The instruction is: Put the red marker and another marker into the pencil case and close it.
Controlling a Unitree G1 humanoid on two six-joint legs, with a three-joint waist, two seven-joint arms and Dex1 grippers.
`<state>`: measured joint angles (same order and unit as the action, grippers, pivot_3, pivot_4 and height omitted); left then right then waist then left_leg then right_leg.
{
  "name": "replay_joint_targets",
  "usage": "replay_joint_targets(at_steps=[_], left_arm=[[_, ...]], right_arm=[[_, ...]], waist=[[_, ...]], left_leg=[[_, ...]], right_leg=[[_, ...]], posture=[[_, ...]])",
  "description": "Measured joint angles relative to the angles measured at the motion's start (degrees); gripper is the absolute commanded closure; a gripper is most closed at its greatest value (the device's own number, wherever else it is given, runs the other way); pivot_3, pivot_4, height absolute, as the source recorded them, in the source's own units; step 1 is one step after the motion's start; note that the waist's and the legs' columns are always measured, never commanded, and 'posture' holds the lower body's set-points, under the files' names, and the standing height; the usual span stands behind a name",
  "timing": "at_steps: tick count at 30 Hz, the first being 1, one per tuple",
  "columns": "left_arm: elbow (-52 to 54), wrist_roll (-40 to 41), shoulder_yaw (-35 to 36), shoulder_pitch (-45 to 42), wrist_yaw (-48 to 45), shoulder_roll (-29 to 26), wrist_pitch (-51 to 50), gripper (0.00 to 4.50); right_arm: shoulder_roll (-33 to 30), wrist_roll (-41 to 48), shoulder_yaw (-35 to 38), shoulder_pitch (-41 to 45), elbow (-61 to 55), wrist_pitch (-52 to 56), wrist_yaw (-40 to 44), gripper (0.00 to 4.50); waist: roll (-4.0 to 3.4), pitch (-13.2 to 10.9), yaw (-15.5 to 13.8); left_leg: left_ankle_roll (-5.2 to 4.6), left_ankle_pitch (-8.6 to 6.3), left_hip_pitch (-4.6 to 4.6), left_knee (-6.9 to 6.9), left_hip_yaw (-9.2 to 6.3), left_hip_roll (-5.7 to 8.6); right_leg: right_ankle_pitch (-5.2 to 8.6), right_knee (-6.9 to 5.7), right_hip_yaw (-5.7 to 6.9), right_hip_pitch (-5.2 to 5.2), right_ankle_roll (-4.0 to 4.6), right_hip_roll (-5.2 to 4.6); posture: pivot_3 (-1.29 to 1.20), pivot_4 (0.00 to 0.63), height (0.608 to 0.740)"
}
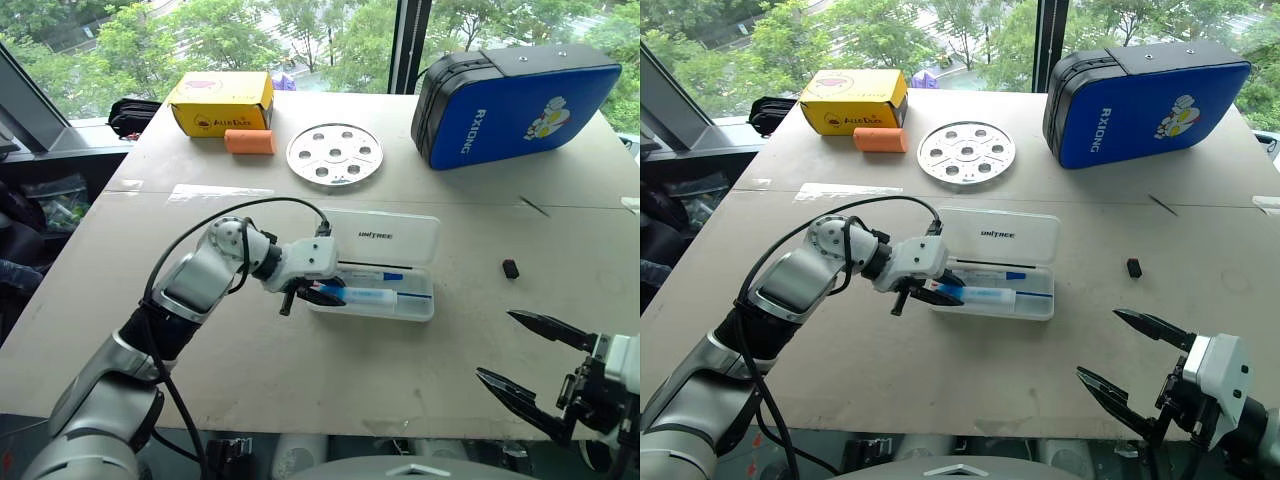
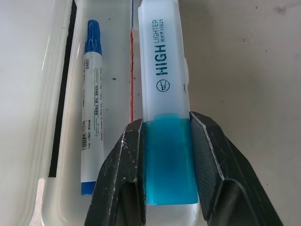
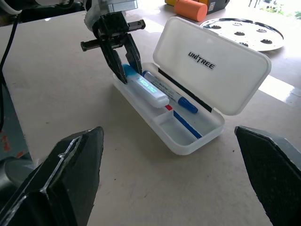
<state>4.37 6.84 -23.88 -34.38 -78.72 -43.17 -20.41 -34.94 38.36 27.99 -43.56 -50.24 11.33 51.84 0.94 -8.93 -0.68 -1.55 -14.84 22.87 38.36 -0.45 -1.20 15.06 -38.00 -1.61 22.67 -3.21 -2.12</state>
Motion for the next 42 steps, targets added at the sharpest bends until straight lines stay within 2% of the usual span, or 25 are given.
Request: replay_joint_targets(at_steps=[3, 4, 7, 8, 9, 10, 14, 16, 19, 22, 26, 30, 33, 36, 38, 40, 41, 42], left_arm=[[-0.2, -0.7, -0.1, 1.0, 0.2, 0.0, 0.3, 3.78], [-0.2, -0.7, -0.1, 1.2, 0.2, 0.0, 0.3, 2.74], [-0.1, -0.7, -0.1, 1.6, 0.2, 0.0, 0.4, 1.37], [-0.1, -0.7, 0.1, 1.7, 0.3, 0.1, 0.4, 1.17], [0.1, -0.4, 0.5, 1.9, 0.5, 0.1, -0.1, 0.53], [0.5, 0.1, 1.0, 2.0, 0.6, 0.1, -0.7, 0.14], [4.7, 5.6, 6.5, 4.0, 0.9, -1.0, -6.0, 0.14], [8.6, 10.8, 12.7, 8.6, 1.5, -2.4, -8.9, 0.14], [14.8, 19.5, 22.1, 15.8, 2.9, -2.7, -11.8, 0.14], [20.5, 27.6, 27.8, 20.4, 3.0, -5.5, -17.0, 0.14], [28.1, 35.1, 34.2, 25.7, 6.6, -6.8, -21.6, 0.14], [32.5, 37.4, 35.8, 28.9, 11.1, -6.8, -23.1, 0.14], [36.4, 38.9, 37.2, 31.6, 14.6, -6.8, -23.6, 0.11], [38.3, 40.3, 37.5, 33.3, 17.4, -6.8, -23.8, 0.11], [38.7, 40.7, 37.6, 33.8, 18.2, -6.9, -23.8, 0.11], [38.8, 40.8, 38.0, 34.5, 18.7, -7.4, -23.6, 0.11], [38.8, 40.8, 38.1, 34.7, 18.7, -7.6, -23.6, 0.11], [38.7, 40.8, 38.2, 34.8, 18.7, -7.9, -23.2, 0.11]], right_arm=[[0.4, 0.0, 0.0, -0.2, -0.4, -0.4, -0.1, 0.00], [0.5, 0.0, 0.0, -0.4, -0.4, -0.4, -0.2, 0.00], [0.5, 0.0, 0.0, -0.5, -0.4, -0.4, -0.3, 0.00], [0.5, 0.0, 0.0, -0.5, -0.4, -0.4, -0.4, 0.00], [0.5, 0.0, 0.0, -0.4, -0.4, -0.3, -0.8, 0.00], [0.5, 0.0, 0.0, -0.3, -0.4, -0.3, -1.2, 0.00], [1.0, -2.2, -0.2, 3.0, -0.4, 2.6, -7.6, 0.00], [0.1, -4.0, -1.7, 7.9, 0.2, 8.1, -13.5, 0.00], [-2.3, -6.8, -6.1, 18.9, 4.2, 20.3, -23.8, 0.00], [-5.9, -13.7, -11.5, 29.7, 8.9, 34.3, -34.3, 0.00], [-3.5, -14.7, -13.6, 44.2, 19.2, 48.3, -40.0, 0.00], [-3.1, -15.8, -16.2, 51.1, 26.6, 52.7, -40.7, 0.00], [-2.2, -15.9, -17.0, 56.5, 32.1, 54.6, -39.9, 0.85], [-2.0, -15.7, -18.3, 58.6, 34.4, 54.8, -37.9, 2.40], [-2.0, -15.6, -18.7, 58.7, 34.8, 54.5, -36.7, 3.11], [-2.2, -15.4, -18.7, 58.5, 34.8, 54.5, -34.9, 4.13], [-2.9, -15.4, -18.8, 58.1, 34.6, 54.2, -34.0, 4.45], [-4.6, -15.5, -19.1, 57.1, 34.4, 52.9, -32.5, 4.49]], waist=[[0.00, 0.0, 0.0], [0.00, 0.0, 0.0], [0.00, 0.0, 0.0], [0.00, 0.0, 0.0], [0.00, 0.0, 0.0], [0.00, 0.0, 0.0], [-0.01, 0.0, 0.1], [0.00, 0.0, 0.9], [-0.05, 0.0, 1.3], [-0.07, -0.1, 0.8], [-0.10, -0.1, 0.8], [-0.13, -0.1, 0.5], [-0.11, -0.1, 1.0], [-0.07, -0.1, 1.2], [-0.03, -0.1, 1.3], [-0.01, 0.0, 1.2], [-0.01, 0.0, 1.0], [-0.01, 0.0, 0.8]], left_leg=[[0.00, 0.00, 0.00, 0.00, -0.01, -0.02], [0.00, 0.00, 0.00, 0.00, -0.01, -0.02], [0.00, 0.00, 0.00, 0.00, 0.00, -0.03], [0.00, 0.00, 0.00, 0.00, 0.00, -0.04], [0.00, 0.00, 0.00, 0.00, -0.01, -0.04], [0.00, 0.00, 0.00, 0.00, -0.01, -0.06], [0.00, 0.00, -0.01, 0.00, 0.00, -0.09], [0.01, 0.00, -0.01, -0.02, 0.03, -0.20], [0.02, 0.01, -0.02, -0.02, 0.02, -0.16], [0.02, 0.01, 0.01, -0.03, -0.04, -0.08], [0.01, 0.01, 0.01, -0.04, 0.08, -0.03], [0.01, 0.00, 0.03, -0.05, 0.03, -0.01], [0.00, 0.00, 0.00, -0.05, 0.08, -0.02], [0.00, 0.00, -0.03, -0.05, 0.04, -0.04], [0.00, 0.00, -0.04, -0.03, 0.06, -0.04], [0.00, 0.00, -0.04, -0.02, 0.07, -0.03], [0.00, 0.00, -0.03, -0.02, 0.07, -0.01], [0.00, 0.00, -0.03, -0.02, 0.06, 0.00]], right_leg=[[0.00, 0.00, 0.01, 0.00, 0.00, 0.00], [0.00, 0.00, 0.01, 0.00, 0.00, 0.00], [0.00, 0.00, 0.00, 0.00, 0.00, 0.00], [0.00, 0.00, 0.00, 0.00, 0.00, 0.00], [0.00, 0.00, 0.00, 0.00, 0.00, 0.00], [0.00, 0.00, 0.00, 0.00, 0.00, 0.00], [0.00, -0.01, -0.01, 0.02, 0.01, 0.00], [0.00, -0.02, -0.05, 0.03, 0.02, -0.01], [0.01, -0.03, -0.04, 0.04, 0.04, -0.09], [0.05, -0.01, 0.01, 0.05, 0.12, -0.13], [0.00, 0.03, -0.11, 0.04, 0.04, -0.19], [-0.01, 0.03, -0.05, 0.05, 0.02, -0.18], [-0.02, 0.02, -0.11, 0.04, 0.02, -0.16], [-0.02, 0.01, -0.07, 0.02, 0.02, -0.13], [-0.02, 0.02, -0.08, 0.01, 0.02, -0.14], [-0.02, 0.03, -0.10, -0.01, 0.02, -0.15], [-0.02, 0.03, -0.09, -0.01, 0.02, -0.16], [-0.02, 0.04, -0.08, 0.00, 0.02, -0.18]], posture=[[0.00, 0.150, 0.740], [0.00, 0.150, 0.740], [0.00, 0.150, 0.740], [0.00, 0.150, 0.740], [0.00, 0.150, 0.740], [0.00, 0.150, 0.740], [0.00, 0.150, 0.740], [0.00, 0.150, 0.740], [0.00, 0.150, 0.740], [0.00, 0.150, 0.740], [0.00, 0.150, 0.740], [0.00, 0.150, 0.740], [0.00, 0.150, 0.740], [0.00, 0.150, 0.740], [0.00, 0.150, 0.740], [0.00, 0.150, 0.740], [0.00, 0.150, 0.740], [0.00, 0.150, 0.740]])
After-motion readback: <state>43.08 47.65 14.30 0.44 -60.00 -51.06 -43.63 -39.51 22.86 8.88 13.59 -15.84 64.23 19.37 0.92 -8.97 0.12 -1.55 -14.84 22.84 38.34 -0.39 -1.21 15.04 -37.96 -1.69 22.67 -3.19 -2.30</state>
